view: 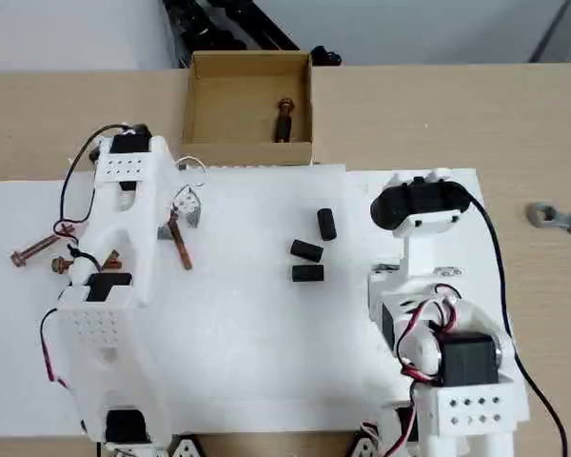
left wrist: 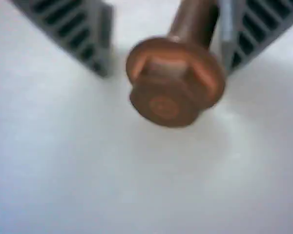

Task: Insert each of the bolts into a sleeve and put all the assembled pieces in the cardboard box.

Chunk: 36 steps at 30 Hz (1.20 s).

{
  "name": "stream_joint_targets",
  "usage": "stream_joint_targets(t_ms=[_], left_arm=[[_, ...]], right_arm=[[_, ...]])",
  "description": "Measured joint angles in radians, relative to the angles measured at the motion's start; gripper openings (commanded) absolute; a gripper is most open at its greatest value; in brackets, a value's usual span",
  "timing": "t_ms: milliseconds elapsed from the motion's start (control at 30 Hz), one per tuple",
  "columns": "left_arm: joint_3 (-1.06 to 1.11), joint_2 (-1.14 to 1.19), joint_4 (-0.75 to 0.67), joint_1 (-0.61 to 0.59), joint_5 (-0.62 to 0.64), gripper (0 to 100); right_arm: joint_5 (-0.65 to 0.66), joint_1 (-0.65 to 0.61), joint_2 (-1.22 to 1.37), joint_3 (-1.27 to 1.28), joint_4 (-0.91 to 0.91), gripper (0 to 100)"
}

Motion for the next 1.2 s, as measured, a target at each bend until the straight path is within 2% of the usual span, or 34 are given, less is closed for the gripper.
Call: stream_joint_targets(t_ms=[233, 367, 667, 900, 1200], left_arm=[[-0.008, 0.003, -0.021, 0.005, -0.107, 1], [-0.008, 0.003, -0.021, 0.005, -0.150, 1], [0.011, -0.135, -0.015, 0.008, -0.258, 1], [0.011, -0.423, 0.046, 0.046, -0.327, 1], [0.011, -0.736, 0.127, 0.064, -0.361, 1]], right_arm=[[0.000, 0.003, -0.003, 0.002, 0.000, 0.5], [-0.063, -0.005, -0.003, 0.002, 0.000, 0.4], [-0.158, -0.183, 0.034, 0.002, -0.049, 0.4], [-0.172, -0.189, 0.307, -0.041, -0.138, 0.8], [-0.172, -0.192, 0.787, -0.430, -0.135, 0.9]])
